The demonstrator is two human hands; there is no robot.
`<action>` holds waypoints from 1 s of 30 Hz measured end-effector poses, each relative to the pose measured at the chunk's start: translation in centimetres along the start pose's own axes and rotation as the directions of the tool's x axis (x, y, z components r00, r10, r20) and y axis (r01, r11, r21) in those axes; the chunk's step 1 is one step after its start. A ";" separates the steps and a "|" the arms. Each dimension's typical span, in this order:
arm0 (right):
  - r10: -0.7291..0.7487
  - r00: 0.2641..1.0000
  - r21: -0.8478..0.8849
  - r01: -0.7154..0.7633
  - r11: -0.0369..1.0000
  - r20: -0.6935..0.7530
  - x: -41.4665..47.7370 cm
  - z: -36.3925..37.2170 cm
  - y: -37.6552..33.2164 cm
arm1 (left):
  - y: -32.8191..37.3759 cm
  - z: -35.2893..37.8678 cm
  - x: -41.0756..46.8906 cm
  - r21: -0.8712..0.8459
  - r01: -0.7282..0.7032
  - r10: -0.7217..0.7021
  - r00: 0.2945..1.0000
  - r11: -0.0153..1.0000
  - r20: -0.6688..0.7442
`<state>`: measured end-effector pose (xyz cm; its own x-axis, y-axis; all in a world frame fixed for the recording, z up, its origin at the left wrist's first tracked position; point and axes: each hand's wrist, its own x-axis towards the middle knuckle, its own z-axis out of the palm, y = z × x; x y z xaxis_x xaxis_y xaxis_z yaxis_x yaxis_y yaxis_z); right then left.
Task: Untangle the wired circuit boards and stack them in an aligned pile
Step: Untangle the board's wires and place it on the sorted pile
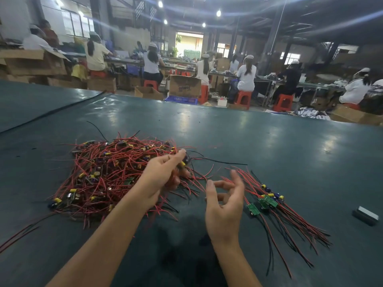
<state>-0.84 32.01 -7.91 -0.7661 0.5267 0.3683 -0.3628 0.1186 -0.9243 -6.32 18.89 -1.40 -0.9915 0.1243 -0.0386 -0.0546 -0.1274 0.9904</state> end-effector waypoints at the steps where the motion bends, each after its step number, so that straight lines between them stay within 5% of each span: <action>1: 0.058 0.996 0.014 -0.059 0.998 0.061 0.2 0.0 -0.1 | -0.7 0.3 0.1 -0.018 0.109 -0.108 0.994 0.994 0.028; 4: 0.191 0.959 0.056 -0.207 0.977 0.210 0.0 0.4 -0.5 | -2.7 0.7 0.2 0.021 0.253 -0.253 0.961 0.967 0.110; 11: 0.350 0.914 0.166 -0.385 0.908 0.205 0.1 0.3 -0.6 | -4.3 0.0 0.3 0.064 0.389 -0.389 0.867 0.919 0.311; 16: 0.438 0.885 0.233 -0.465 0.854 0.157 -0.2 0.4 -1.4 | -5.0 -0.4 -0.3 -0.312 0.520 -0.331 0.803 0.795 0.495; 18: 0.505 0.856 0.288 -0.514 0.808 0.109 0.0 0.2 -1.5 | -5.7 0.0 -0.8 -0.411 0.457 -0.238 0.844 0.789 0.481; 23: 0.411 0.910 0.276 -0.411 0.869 0.061 -0.6 0.4 -2.0 | -7.3 1.7 -1.9 -0.082 0.133 -0.082 0.886 0.988 0.456; 30: 0.359 0.925 0.202 -0.378 0.904 0.124 -1.2 0.6 -2.7 | -7.4 2.2 -1.8 -0.121 -0.103 0.127 0.969 0.987 0.214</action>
<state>0.74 30.56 -5.81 -0.9046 0.4258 0.0213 -0.1459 -0.2622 -0.9539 -3.89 21.77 -8.37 -0.9420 0.3145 0.1170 0.0339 -0.2575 0.9657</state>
